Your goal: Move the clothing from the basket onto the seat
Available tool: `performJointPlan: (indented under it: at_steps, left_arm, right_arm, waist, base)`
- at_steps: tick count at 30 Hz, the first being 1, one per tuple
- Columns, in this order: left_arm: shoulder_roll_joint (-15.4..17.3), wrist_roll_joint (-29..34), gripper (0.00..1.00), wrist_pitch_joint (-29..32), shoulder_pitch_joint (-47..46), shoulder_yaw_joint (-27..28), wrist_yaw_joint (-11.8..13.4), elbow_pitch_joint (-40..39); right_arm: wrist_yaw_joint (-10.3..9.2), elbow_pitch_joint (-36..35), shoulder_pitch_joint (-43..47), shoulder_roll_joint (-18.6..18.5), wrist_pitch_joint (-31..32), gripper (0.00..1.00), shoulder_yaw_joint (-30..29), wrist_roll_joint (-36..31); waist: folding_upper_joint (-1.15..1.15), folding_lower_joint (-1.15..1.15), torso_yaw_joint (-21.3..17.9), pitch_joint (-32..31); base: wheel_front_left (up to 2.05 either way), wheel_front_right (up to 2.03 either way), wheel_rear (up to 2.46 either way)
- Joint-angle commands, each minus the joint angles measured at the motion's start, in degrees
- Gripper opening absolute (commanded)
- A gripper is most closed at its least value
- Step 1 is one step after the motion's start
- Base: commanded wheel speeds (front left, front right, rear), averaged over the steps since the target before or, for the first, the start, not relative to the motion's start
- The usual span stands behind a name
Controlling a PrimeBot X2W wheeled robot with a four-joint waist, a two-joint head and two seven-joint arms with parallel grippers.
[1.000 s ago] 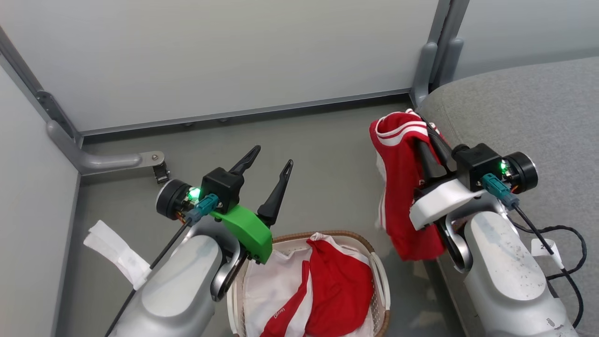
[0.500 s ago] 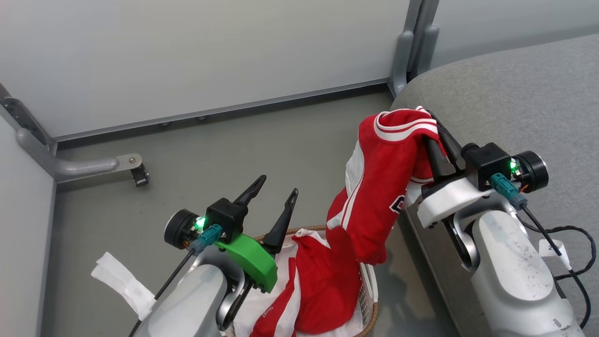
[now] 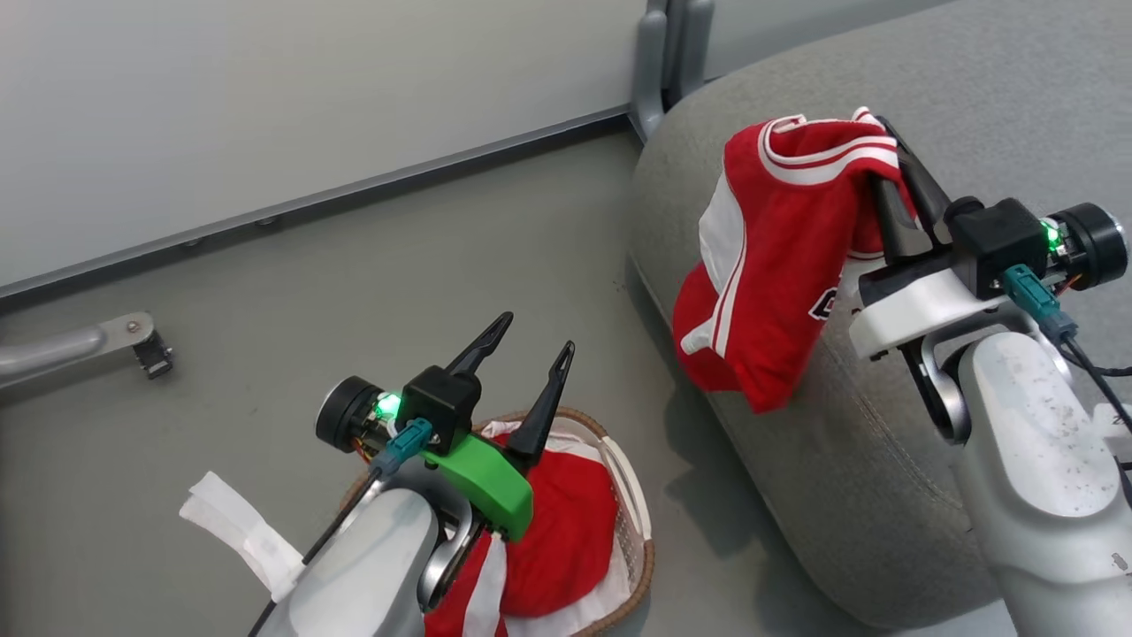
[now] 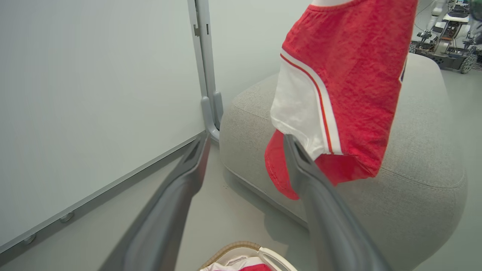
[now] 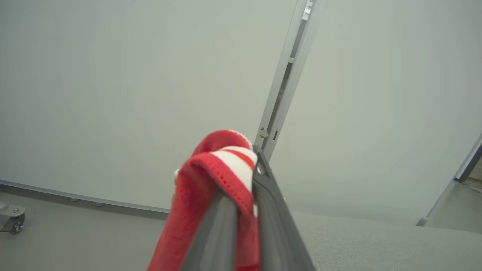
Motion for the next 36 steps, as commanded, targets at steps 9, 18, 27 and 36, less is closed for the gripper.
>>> performJointPlan:
  at_steps: [9, 18, 27, 36]
  left_arm:
    - [0.08, 2.37, 1.0, 0.01, -3.65, -0.88, -0.37, 0.85]
    - [-0.12, 2.59, 1.0, 0.01, -5.35, -3.15, -0.51, 0.13]
    - [0.45, 2.28, 1.0, 0.02, -6.01, -5.94, -0.53, -1.41]
    - [0.05, 2.7, 1.0, 0.02, -7.26, -7.27, -0.52, -2.75]
  right_arm:
    - [-0.08, -1.67, -1.47, -1.83, -0.12, 0.0, -1.97, 0.21]
    - [-0.08, -0.13, -0.07, -1.0, -0.12, 0.0, -2.2, 0.77]
    - [-0.08, 2.93, -3.47, -3.27, -0.13, 0.0, -1.43, -0.47]
    - [-0.08, 9.43, -19.34, -10.0, -0.12, 0.0, -3.87, -5.31]
  waist:
    - [0.0, 0.0, -12.06, 7.7]
    - [0.0, 0.0, -12.9, 9.87]
    - [0.0, 0.0, -8.78, 11.92]
    - [0.0, 0.0, -2.47, 15.38]
  base:
    - [0.0, 0.0, 0.0]
    - [0.0, 0.0, 0.0]
    - [0.0, 0.0, 0.0]
    - [0.0, 0.0, 0.0]
